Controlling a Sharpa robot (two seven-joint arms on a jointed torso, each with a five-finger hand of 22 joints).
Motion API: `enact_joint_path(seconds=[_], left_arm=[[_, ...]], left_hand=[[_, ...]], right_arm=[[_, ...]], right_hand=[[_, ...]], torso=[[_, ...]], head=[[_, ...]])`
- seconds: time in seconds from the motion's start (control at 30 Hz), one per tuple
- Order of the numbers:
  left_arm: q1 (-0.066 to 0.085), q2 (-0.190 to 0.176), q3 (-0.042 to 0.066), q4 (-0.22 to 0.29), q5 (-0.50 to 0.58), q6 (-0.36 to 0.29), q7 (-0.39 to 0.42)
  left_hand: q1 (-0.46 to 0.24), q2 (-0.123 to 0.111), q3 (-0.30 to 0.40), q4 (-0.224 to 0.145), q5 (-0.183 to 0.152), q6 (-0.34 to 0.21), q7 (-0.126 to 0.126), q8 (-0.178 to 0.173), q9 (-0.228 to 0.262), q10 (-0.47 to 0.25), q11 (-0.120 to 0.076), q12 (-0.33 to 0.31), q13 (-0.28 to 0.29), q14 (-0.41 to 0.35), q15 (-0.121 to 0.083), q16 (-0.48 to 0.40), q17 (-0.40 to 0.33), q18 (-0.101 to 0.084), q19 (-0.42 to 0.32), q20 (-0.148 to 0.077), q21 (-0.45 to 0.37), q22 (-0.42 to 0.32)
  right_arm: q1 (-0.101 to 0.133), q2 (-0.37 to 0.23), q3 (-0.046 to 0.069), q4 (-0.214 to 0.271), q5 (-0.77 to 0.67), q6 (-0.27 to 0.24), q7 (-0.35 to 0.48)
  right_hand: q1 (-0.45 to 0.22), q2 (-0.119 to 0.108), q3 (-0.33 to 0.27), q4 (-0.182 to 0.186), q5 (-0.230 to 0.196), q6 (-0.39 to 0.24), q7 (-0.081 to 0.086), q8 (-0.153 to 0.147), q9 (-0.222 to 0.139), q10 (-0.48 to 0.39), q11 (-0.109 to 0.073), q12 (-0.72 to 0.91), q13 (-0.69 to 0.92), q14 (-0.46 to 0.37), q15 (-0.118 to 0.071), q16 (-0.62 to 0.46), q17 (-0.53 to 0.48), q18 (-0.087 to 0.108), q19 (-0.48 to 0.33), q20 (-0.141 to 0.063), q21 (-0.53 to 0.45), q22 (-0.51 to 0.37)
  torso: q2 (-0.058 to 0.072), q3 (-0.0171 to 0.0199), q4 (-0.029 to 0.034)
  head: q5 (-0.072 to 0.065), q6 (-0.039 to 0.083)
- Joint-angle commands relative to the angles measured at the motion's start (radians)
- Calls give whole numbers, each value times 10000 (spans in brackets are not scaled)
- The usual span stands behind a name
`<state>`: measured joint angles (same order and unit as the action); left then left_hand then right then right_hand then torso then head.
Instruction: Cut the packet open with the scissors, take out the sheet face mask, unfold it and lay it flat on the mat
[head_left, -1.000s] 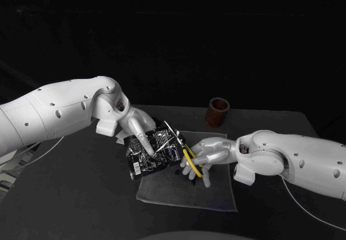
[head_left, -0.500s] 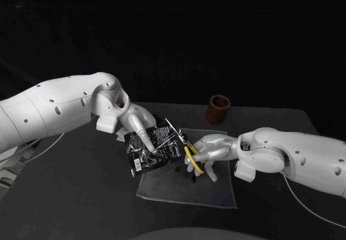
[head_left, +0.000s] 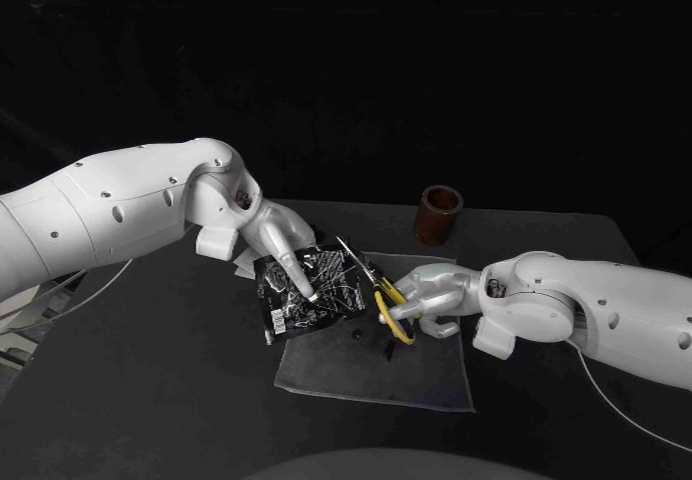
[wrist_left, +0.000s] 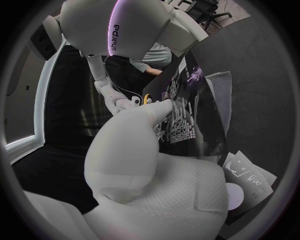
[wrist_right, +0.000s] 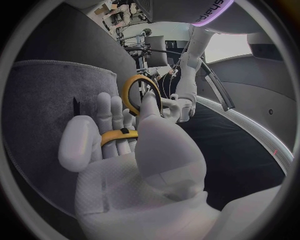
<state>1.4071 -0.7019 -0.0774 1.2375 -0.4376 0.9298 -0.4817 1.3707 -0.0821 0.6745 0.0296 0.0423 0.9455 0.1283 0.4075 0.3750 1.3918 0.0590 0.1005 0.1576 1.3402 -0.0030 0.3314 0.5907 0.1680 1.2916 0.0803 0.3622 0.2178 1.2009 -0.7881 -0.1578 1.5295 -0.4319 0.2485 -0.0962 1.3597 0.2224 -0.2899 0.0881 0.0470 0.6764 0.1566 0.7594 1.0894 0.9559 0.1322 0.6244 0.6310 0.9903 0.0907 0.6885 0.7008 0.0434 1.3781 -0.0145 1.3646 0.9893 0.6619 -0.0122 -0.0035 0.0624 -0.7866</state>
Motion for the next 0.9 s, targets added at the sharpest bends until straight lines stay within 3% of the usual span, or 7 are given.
enact_joint_path(seconds=[0.03, 0.07, 0.1, 0.17, 0.3, 0.6, 0.9], left_arm=[[-22, -33, -30, 20, -184, 1964, -46], [-22, -37, -30, 19, -191, 1955, -40], [-22, -42, -30, 19, -196, 1947, -35], [-22, -51, -30, 19, -203, 1932, -29], [-22, -62, -30, 21, -214, 1908, -21], [-22, -73, -30, 22, -274, 1858, 28], [-22, -102, -30, 31, -341, 1717, 129]], left_hand=[[-36, 78, 46, -81, 60, 59, 6, 63, 1844, 47, -57, 61, -9, -19, -55, -35, 12, 107, 11, -37, 21, 10], [-36, 78, 46, -81, 60, 59, 6, 63, 1844, 47, -57, 61, -9, -19, -55, -35, 12, 107, 11, -37, 21, 10], [-36, 78, 46, -81, 60, 59, 6, 63, 1844, 47, -57, 61, -9, -19, -55, -35, 12, 107, 11, -37, 21, 10], [-36, 78, 46, -81, 60, 59, 6, 63, 1844, 47, -57, 61, -9, -19, -55, -35, 12, 107, 11, -37, 21, 10], [-36, 78, 46, -81, 60, 59, 6, 63, 1844, 47, -57, 61, -9, -19, -55, -35, 12, 107, 11, -37, 21, 10], [-42, 76, 51, -82, 60, 61, 6, 53, 1856, 46, -57, 60, -4, -19, -54, -40, 22, 107, 5, -37, 25, 14], [-48, 76, 54, -80, 60, 63, 6, 46, 1864, 44, -56, 59, -1, -20, -53, -44, 28, 106, 1, -36, 27, 16]], right_arm=[[35, -119, 41, -56, 82, -876, -169], [35, -139, 41, -44, 149, -928, -189], [35, -157, 41, -32, 190, -955, -207], [35, -187, 41, -10, 256, -991, -232], [35, -230, 41, 45, 348, -1009, -258], [35, -252, 41, 130, 493, -660, -265], [34, -311, 41, 102, 720, -488, -14]], right_hand=[[-1087, 729, 2969, 2028, 13, 5166, -2016, 4071, 866, 5509, -2328, 2862, 347, 3860, -2214, 45, 154, 471, 20, -44, 95, 174], [-1697, 786, 3312, 2064, 38, 6001, -2046, 5145, 1908, 5533, -2355, 3243, 795, 3852, -2228, 46, 252, 470, 5, -58, 127, 216], [-2902, 744, 4178, 2018, 35, 6391, -2073, 5889, 2696, 5454, -2390, 3576, 1167, 3824, -2243, 1, 443, 482, -65, -78, 143, 214], [-3485, 716, 4595, 2027, 22, 6892, -2093, 6441, 3242, 5405, -2384, 3922, 1630, 3783, -2241, -71, 576, 507, -167, -71, 91, 68], [-4236, 699, 5165, 2036, 63, 7699, -2112, 7147, 3910, 5389, -2393, 4464, 2383, 3792, -2238, -155, 751, 512, -204, -59, 97, 94], [-5082, 697, 5451, 2062, 27, 7727, -2148, 7175, 3997, 5444, -2436, 5031, 3161, 4013, -2287, 290, 1426, 438, -30, -104, 319, 622], [-5195, 648, 5545, 1982, 46, 7570, -2144, 7053, 3910, 5384, -2430, 4865, 2954, 3964, -2280, 145, 1384, 453, -85, -102, 288, 537]], torso=[[-2, -3, 0], [-2, -3, 0], [-2, -5, 1], [1, -1, 1], [4, -4, -4], [0, -3, 8], [0, -5, 1]], head=[[0, -5], [0, -5], [3, -2], [12, -8], [18, -6], [11, 22], [-14, 101]])
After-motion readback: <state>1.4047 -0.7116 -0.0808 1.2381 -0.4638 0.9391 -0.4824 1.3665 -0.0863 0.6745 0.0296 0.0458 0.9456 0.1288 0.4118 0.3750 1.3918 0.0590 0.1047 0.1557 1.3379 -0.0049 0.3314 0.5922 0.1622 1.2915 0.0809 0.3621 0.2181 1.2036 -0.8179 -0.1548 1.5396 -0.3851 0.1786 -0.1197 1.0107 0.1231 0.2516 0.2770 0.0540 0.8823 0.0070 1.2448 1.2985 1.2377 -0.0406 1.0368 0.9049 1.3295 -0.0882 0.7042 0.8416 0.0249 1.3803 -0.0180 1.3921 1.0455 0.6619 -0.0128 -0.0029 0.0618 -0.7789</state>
